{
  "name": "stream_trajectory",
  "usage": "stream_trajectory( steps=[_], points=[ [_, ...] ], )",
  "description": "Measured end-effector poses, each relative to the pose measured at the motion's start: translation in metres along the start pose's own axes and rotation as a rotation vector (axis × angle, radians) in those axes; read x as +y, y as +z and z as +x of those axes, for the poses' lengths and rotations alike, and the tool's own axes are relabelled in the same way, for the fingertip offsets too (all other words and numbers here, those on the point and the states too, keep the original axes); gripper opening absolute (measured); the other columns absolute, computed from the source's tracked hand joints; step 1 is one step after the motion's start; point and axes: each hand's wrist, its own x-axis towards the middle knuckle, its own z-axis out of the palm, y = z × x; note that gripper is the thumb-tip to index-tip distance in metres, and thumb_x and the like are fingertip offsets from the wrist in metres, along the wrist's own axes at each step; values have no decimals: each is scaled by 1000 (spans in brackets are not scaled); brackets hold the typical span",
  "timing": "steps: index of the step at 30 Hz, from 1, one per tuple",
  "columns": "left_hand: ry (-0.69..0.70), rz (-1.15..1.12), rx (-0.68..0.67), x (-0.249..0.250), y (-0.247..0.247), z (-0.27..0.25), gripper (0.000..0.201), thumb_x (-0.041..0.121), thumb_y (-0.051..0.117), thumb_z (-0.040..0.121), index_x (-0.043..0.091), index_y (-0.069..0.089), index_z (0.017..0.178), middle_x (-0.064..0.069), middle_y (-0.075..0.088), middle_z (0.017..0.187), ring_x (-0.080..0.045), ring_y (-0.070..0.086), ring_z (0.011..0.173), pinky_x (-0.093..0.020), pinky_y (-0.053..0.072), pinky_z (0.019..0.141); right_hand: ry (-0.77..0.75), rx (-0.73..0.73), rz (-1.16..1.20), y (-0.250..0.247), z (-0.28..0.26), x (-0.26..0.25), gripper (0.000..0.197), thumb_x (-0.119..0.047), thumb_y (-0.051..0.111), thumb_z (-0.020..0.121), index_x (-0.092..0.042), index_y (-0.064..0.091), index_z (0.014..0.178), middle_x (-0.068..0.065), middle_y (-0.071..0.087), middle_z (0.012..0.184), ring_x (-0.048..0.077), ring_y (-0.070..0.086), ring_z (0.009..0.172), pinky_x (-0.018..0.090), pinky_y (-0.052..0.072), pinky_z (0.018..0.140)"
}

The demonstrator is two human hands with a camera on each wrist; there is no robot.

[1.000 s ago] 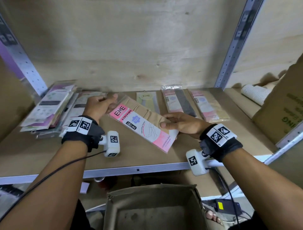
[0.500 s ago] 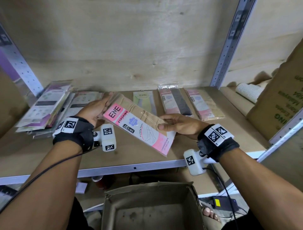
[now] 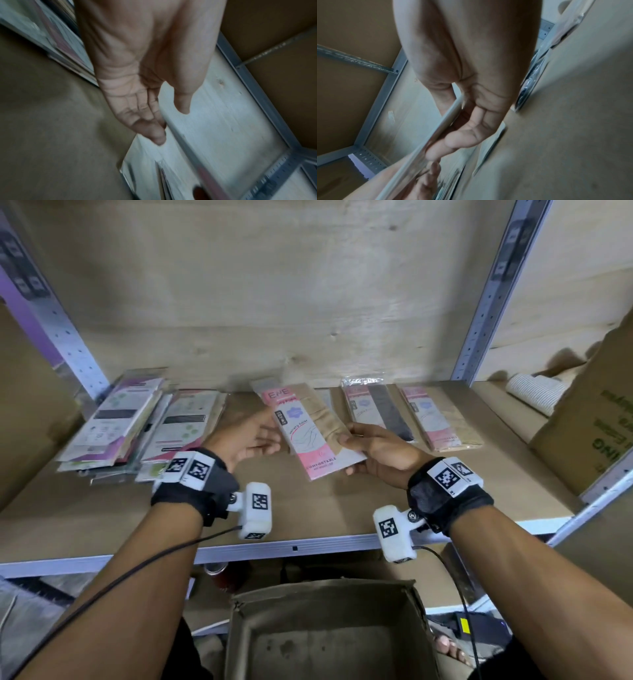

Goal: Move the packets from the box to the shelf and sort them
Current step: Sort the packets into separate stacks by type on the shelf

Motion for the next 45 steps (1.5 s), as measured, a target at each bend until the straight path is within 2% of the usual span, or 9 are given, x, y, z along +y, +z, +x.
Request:
stream_trajectory(
  steps=[6, 8, 10, 14, 18, 22, 29, 35, 45],
  points=[
    [165, 64, 333, -1, 29, 11, 42, 43, 53, 100, 6, 71, 98, -7, 78, 93, -16, 64, 64, -24, 46, 54, -47, 26, 74, 16, 11, -1, 14, -7, 63, 95, -8, 57, 107, 16, 67, 108, 18, 67, 74, 27, 58, 57],
    [202, 54, 372, 1, 33, 16, 45, 45, 47, 101, 8, 72, 99, -8, 77, 101, -22, 69, 78, -30, 54, 70, -58, 21, 89, 15, 12, -2, 14, -7, 63, 95, -8, 56, 107, 13, 68, 104, 14, 68, 69, 27, 58, 56],
    [183, -12, 338, 1, 37, 18, 43, 45, 46, 102, 11, 72, 98, -6, 77, 100, -28, 73, 92, -41, 58, 87, -51, 22, 110, 13, 12, -3, 16, -7, 63, 94, -8, 57, 109, 15, 68, 109, 18, 69, 75, 25, 57, 55],
    [77, -203, 278, -2, 48, 21, 46, 48, 48, 101, 10, 72, 106, 0, 70, 73, -10, 53, 47, -19, 38, 43, -67, 39, 114, 5, 12, -7, 19, -7, 62, 95, -5, 58, 113, 16, 69, 107, 20, 70, 76, 24, 56, 54],
    [7, -216, 75, 0, 54, 21, 55, 59, 48, 97, 13, 71, 117, -7, 75, 101, -20, 70, 83, -31, 55, 76, -102, 181, 166, -1, 14, -9, 25, -4, 62, 95, -4, 50, 117, 15, 72, 91, 14, 67, 55, 23, 55, 49],
    [125, -109, -145, 2, 58, 10, 23, 34, 66, 94, 18, 72, 109, -6, 78, 99, -17, 69, 78, -20, 53, 56, -111, 306, 121, -5, 18, -9, 24, -7, 64, 94, -4, 48, 111, 29, 66, 115, 22, 65, 65, 26, 50, 49],
    [111, -150, -183, 8, 59, 5, 24, 18, 60, 99, 13, 68, 121, -10, 75, 109, -21, 67, 87, -25, 54, 66, -148, 305, 50, -16, 21, -10, 25, -16, 69, 92, -5, 54, 109, 11, 73, 89, 25, 60, 65, 30, 47, 49],
    [175, -27, -221, 31, 113, 7, 25, 4, 65, 94, -3, 68, 118, -11, 71, 88, -15, 60, 64, -18, 55, 60, -269, 685, -64, -67, 9, -23, 25, -22, 81, 80, -12, 63, 94, 12, 71, 94, 21, 64, 70, 26, 48, 48],
    [90, 185, -258, 57, 257, 47, 35, -2, 71, 87, -13, 63, 120, -26, 67, 122, -35, 73, 99, -41, 60, 88, -43, 969, -349, -190, -30, -14, 32, -19, 75, 80, -14, 70, 111, 9, 72, 109, 25, 67, 91, 45, 58, 88]
  ],
)
